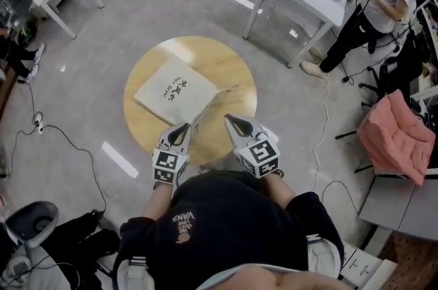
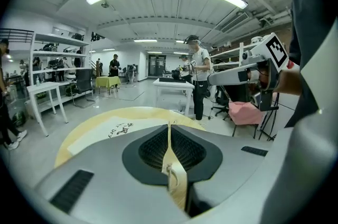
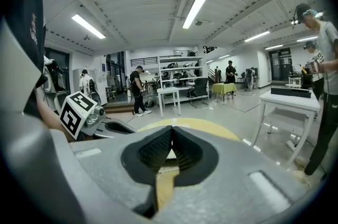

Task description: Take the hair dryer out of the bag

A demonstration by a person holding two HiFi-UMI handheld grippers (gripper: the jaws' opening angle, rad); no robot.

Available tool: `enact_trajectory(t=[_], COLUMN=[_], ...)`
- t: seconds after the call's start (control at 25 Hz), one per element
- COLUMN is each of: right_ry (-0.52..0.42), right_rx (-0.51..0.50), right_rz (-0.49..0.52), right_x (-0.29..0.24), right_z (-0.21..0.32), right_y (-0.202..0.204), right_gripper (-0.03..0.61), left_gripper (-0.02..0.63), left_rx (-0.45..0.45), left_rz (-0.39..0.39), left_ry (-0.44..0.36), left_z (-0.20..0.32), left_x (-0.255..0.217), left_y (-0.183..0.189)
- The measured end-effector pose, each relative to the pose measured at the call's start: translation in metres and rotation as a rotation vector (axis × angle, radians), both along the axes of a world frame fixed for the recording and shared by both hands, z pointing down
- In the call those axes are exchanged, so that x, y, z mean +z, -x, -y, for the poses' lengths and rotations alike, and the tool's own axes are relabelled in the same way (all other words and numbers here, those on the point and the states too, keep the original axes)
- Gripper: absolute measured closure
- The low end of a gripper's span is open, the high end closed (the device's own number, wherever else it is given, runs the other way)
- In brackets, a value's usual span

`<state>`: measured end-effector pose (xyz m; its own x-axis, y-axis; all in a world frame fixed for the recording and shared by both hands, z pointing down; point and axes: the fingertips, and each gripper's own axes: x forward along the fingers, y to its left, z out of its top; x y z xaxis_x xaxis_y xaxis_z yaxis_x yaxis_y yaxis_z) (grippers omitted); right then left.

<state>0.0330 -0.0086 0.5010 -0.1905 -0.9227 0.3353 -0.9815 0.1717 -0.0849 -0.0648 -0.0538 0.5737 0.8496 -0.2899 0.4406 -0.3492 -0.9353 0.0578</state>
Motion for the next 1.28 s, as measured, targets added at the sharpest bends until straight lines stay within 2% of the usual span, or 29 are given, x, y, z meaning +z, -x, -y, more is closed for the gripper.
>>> enact_trajectory(t=[0.16, 0.2, 0.52, 0.84, 1.28], right_ry=[0.019, 0.024, 0.055, 0.077, 0.103], right_rx=[-0.057, -0.069, -0.151, -0.243, -0.353], right_rz=[-0.004, -0.001, 0.005, -0.011, -0.030], right_x=[0.009, 0.011, 0.018, 0.031, 0.044], right_z=[0.012, 0.015, 0.032, 0.043, 0.049], right_y=[-0.001, -0.002, -0.015, -0.013, -0.011], right_gripper=[0.580, 0.580, 0.580, 0.580, 0.580], left_gripper=[0.594, 0.556, 0.481, 0.463, 0.465], left_rx=[-0.025, -0.034, -0.070, -0.061, -0.107], left_rz=[0.060, 0.079, 0.170, 0.321, 0.413], left_ry=[0.003, 0.002, 0.013, -0.034, -0.040], left_z=[0.004, 0.005, 0.011, 0.016, 0.025], left_x=[0.018, 0.022, 0.050, 0.088, 0.114], left_y=[-0.002, -0.003, -0.018, -0.029, -0.024])
